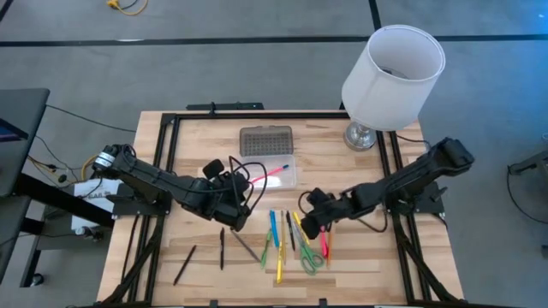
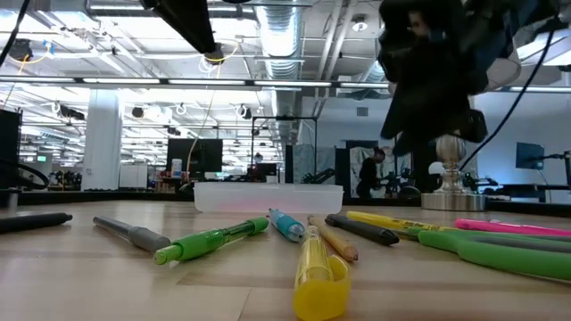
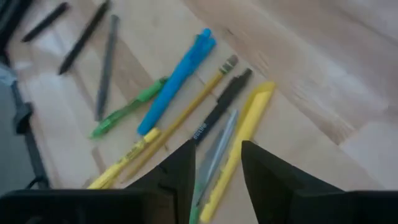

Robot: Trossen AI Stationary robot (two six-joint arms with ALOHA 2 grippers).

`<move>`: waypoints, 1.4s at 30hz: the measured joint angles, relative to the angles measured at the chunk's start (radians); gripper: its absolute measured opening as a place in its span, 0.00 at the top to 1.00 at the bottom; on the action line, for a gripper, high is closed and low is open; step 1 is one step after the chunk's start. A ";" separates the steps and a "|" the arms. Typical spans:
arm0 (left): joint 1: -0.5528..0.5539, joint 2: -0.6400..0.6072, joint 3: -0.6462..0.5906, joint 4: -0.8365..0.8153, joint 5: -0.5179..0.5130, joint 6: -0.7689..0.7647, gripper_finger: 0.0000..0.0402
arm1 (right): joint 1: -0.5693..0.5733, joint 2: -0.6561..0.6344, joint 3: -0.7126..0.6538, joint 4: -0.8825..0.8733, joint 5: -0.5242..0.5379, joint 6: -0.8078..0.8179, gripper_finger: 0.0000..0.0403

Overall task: Pick & place school supplies into a supply box
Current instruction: Put the right yellow marker pen into the supply box

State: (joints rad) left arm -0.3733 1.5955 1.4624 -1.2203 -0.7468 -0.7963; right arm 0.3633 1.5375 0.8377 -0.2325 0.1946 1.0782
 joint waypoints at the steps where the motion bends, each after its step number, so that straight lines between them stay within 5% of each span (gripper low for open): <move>1: 0.000 0.000 0.000 -0.005 -0.001 0.001 0.65 | 0.003 0.017 0.000 0.010 0.011 0.021 0.69; 10: 0.000 0.000 0.000 -0.003 -0.007 0.031 0.65 | 0.002 0.144 0.011 0.134 -0.007 0.074 0.71; 42: 0.003 0.000 0.000 0.000 -0.043 0.023 0.65 | -0.017 0.262 0.056 -0.039 0.022 0.011 0.78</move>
State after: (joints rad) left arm -0.3702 1.5959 1.4624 -1.2205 -0.7902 -0.7734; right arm 0.3465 1.7999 0.8940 -0.2717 0.2165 1.0889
